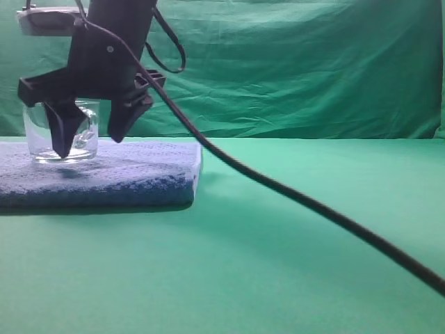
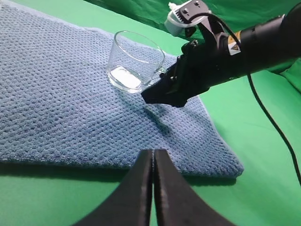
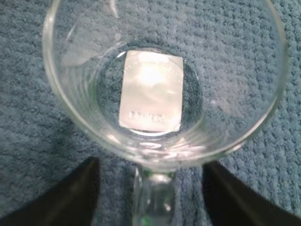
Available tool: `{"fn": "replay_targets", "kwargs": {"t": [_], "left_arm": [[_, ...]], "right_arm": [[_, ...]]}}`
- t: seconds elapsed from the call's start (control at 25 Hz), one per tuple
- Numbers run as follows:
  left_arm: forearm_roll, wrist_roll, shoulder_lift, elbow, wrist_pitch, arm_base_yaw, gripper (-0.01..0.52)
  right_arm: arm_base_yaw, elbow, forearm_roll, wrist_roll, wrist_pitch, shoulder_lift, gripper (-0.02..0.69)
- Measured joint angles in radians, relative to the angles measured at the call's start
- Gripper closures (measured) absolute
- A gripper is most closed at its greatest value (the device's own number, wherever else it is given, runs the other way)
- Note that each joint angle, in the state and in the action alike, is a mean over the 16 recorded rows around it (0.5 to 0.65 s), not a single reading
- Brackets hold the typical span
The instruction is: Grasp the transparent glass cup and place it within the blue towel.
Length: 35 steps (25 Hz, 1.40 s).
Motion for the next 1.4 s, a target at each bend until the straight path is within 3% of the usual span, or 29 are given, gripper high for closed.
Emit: {"fn": "replay_targets", "kwargs": {"t": [0.24, 0.4, 0.68, 1.4], "left_arm": [[0.000, 0.000, 0.000, 0.000, 0.000, 0.000, 0.514], [0.000, 0.000, 0.000, 0.000, 0.000, 0.000, 0.514], [0.000, 0.000, 0.000, 0.000, 0.000, 0.000, 0.514], [0.000, 0.000, 0.000, 0.000, 0.000, 0.000, 0.514]], "right_arm": [[-0.003, -0.002, -0.084, 0.125, 0.161, -0.193, 0.522], [-0.005, 0.034, -0.128, 0.188, 0.220, -0.327, 0.600], [-0.007, 0.208, -0.161, 0.235, 0.228, -0.580, 0.610], [-0.007, 0.909, -0.153, 0.274, 0.121, -1.269, 0.610]]}}
